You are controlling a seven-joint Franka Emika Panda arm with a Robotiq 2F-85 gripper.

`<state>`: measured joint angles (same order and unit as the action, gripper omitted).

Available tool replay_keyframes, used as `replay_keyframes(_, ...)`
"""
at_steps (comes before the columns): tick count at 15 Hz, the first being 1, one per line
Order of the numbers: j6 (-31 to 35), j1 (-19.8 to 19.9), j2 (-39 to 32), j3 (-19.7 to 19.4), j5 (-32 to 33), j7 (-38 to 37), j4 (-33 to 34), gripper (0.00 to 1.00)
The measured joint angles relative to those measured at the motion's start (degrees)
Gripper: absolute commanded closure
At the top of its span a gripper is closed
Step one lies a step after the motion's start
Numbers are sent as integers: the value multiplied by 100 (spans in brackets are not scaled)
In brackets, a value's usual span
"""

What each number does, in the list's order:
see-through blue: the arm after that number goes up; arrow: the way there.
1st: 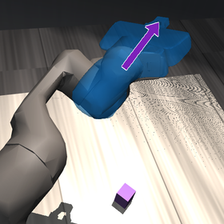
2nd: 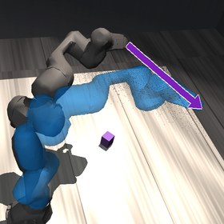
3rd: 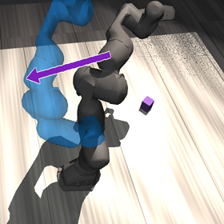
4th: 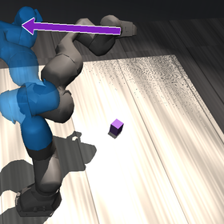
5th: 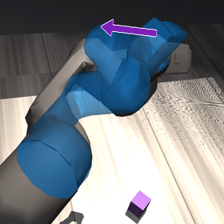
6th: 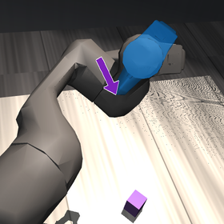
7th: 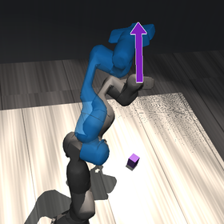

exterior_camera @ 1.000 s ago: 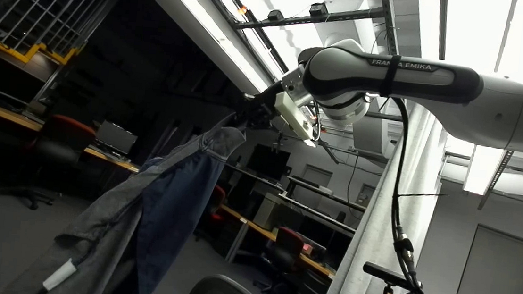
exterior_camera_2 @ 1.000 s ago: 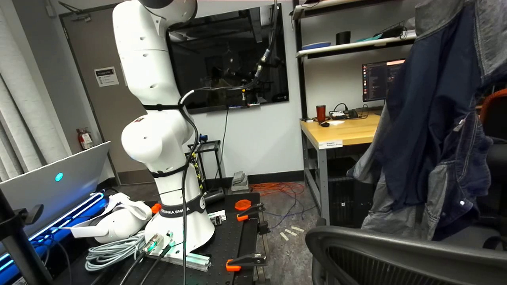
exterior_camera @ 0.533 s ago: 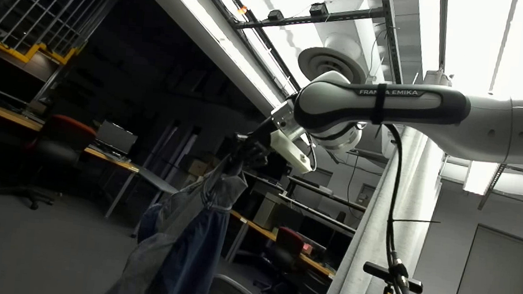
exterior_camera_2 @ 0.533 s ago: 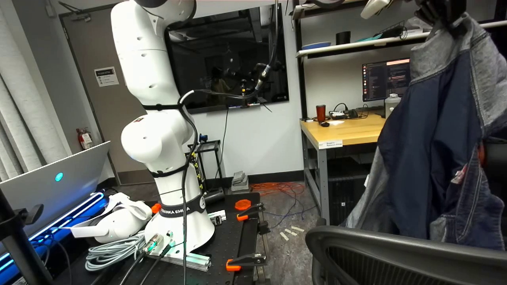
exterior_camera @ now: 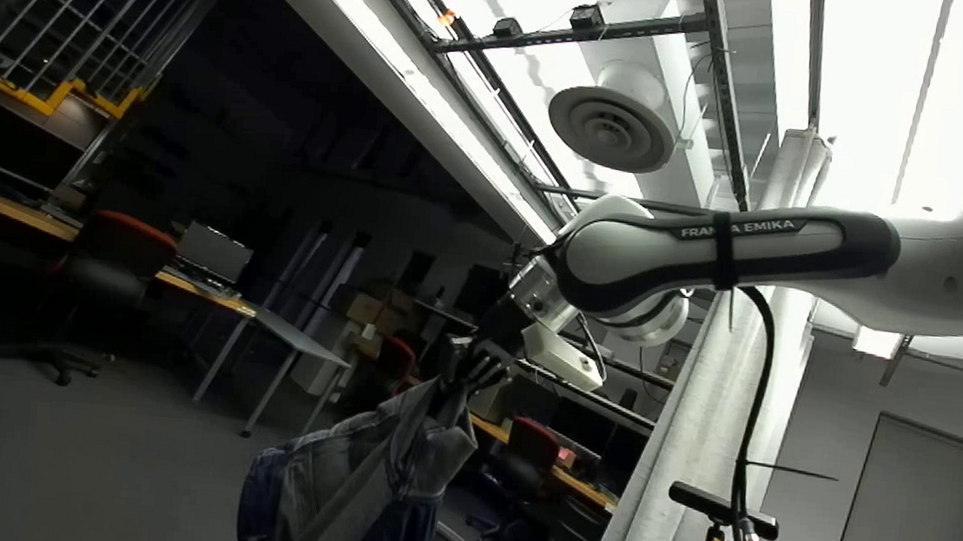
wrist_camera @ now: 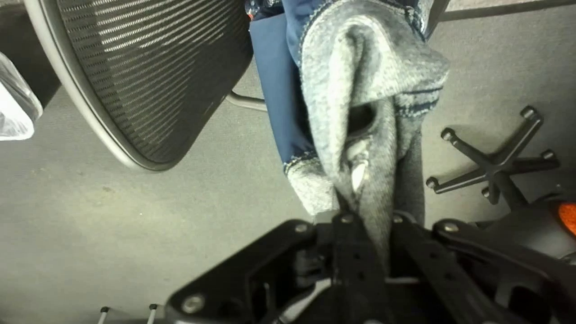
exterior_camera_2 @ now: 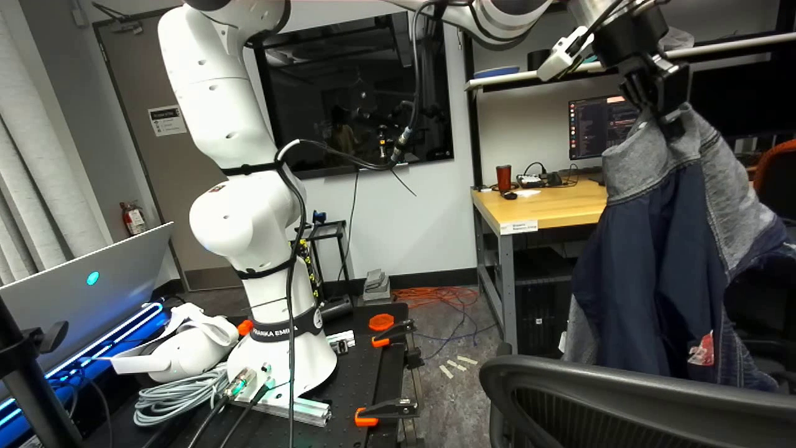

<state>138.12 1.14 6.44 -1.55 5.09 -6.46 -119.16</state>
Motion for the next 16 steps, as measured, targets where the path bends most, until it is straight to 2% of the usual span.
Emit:
replay_keyframes(4,-119,60,501,-59,13,227,-550,38)
replay_keyframes(9,-374,165,999,-135,17,460,-880,2)
replay_keyframes(16,-547,305,1328,-263,24,595,-1043,0)
